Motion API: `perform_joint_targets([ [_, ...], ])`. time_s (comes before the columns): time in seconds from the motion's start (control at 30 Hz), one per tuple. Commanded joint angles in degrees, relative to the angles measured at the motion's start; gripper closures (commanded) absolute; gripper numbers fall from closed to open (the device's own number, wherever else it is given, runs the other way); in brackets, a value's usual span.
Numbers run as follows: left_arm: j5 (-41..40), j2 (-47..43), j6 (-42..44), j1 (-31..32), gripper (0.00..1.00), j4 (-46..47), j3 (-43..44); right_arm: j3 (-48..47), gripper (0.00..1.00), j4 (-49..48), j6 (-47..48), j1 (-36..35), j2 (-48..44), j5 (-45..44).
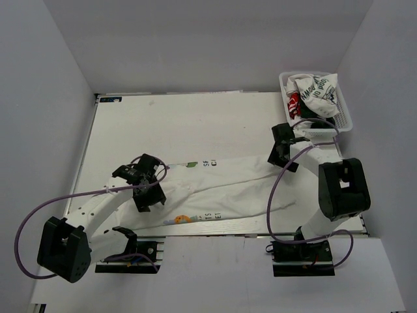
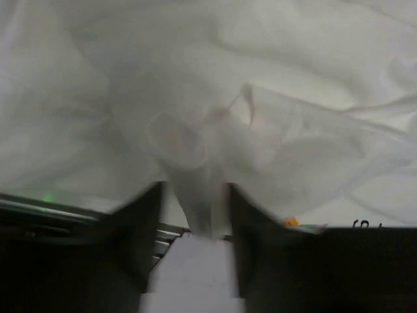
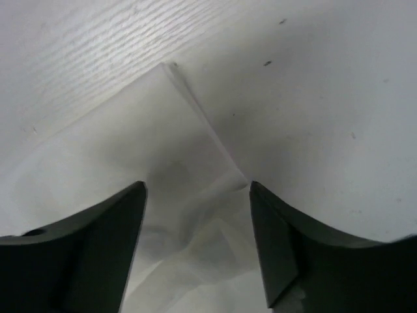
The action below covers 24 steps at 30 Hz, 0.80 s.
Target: Fold and stack the t-shirts
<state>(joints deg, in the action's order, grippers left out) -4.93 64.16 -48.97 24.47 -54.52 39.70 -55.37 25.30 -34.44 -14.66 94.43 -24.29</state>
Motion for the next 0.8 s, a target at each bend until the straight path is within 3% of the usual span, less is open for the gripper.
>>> perform_joint_targets([
  [0.0,0.72,-1.14,-2.53,0.32,0.28,-6.82,2.92,-1.84,0.25,0.62,-2.56,0.5,-4.61,-4.7],
  [0.07,-1.04,-1.14,-2.53,0.32,0.05,-7.61,5.54,-3.07,0.1,2.74,-2.74,0.07,-5.66,-5.67],
  [0.1,-1.66,-1.14,-2.53,0.32,0.0,-7.62,6.26,-3.07,0.1,2.39,-0.83,0.07,-6.88,-5.5],
  [0.23,-4.91,1.56,0.8,0.32,0.0,1.41,8.1,0.0,0.1,-11.03,5.69,-1.07,-10.23,8.89],
  [0.37,-3.42,12.08,3.25,-0.83,0.0,13.28,8.11,-0.35,0.1,-14.65,7.89,-2.83,-4.88,19.09],
  [0.53,-6.05,28.45,4.23,-1.88,0.0,13.83,15.72,-0.44,0.1,-12.47,5.53,-3.1,2.33,19.11],
  [0.73,-8.08,44.53,10.9,-3.02,0.0,18.83,30.03,10.79,0.1,-13.87,0.07,-6.08,-2.13,19.54],
  [0.77,-7.38,50.91,11.96,-3.55,0.0,18.84,33.21,12.9,0.1,-13.61,-0.8,-6.7,-2.93,19.81],
])
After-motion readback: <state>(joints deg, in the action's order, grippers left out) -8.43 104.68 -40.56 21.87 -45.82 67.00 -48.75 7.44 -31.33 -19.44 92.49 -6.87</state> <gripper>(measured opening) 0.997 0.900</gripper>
